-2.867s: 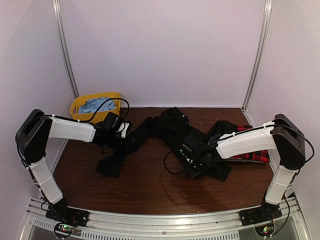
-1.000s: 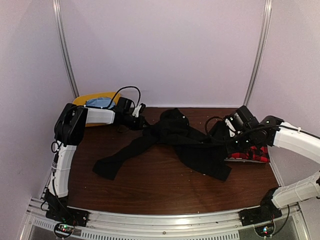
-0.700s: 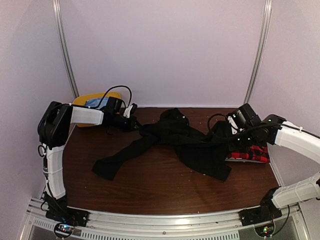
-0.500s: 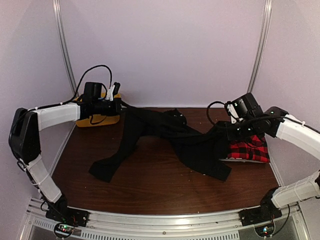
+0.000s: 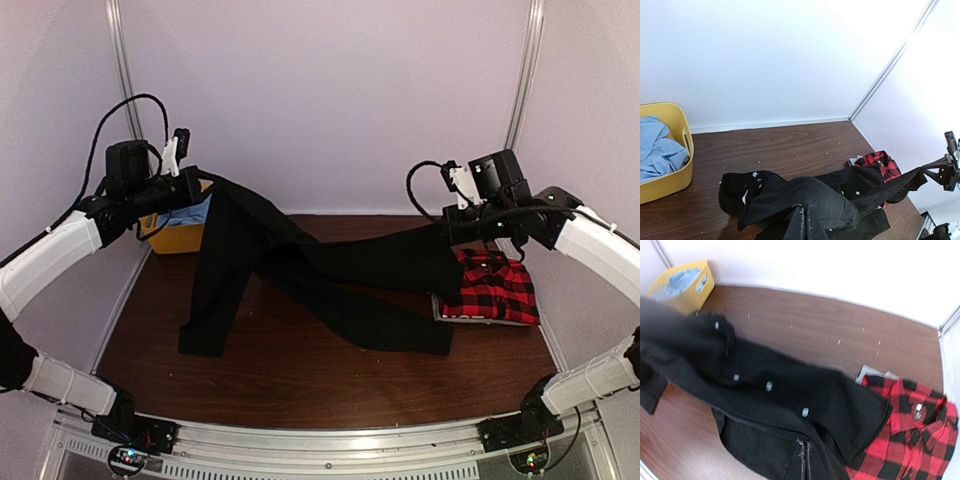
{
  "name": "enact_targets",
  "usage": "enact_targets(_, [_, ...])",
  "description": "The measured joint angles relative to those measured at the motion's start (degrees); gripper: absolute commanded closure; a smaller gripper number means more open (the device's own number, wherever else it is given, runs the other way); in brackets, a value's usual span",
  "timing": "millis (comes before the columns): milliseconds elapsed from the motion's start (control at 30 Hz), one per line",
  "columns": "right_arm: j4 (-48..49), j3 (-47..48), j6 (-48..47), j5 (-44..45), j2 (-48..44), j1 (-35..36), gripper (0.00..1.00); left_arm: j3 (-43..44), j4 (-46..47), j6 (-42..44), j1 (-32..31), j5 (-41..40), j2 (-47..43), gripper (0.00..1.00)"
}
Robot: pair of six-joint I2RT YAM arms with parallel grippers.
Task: Fold and stack the long sleeve shirts
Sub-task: Pick up the crumpled shirt from the center of the board, then flatten out the crumpled shirt at the center of the board.
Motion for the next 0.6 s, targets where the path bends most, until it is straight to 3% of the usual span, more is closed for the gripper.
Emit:
enact_targets(167, [0.2,9.4,-1.3,2.4,3.5,-2.1,1.0,4.5,-4.2,0.0,1.9,-2.7,0.7,1.0])
enact_targets(467, [-3.0,41.3,-5.6,2.4,17.1,-6.4,1.0,32.3,-9.6,0.2,4.7,-3.1,11.4,1.0])
enact_targets(600, [-4.5,46.2,-7.1,-2.2,17.0,-6.4,1.0,39.7,-12.3,1.2,4.8,-4.0,9.8,1.0])
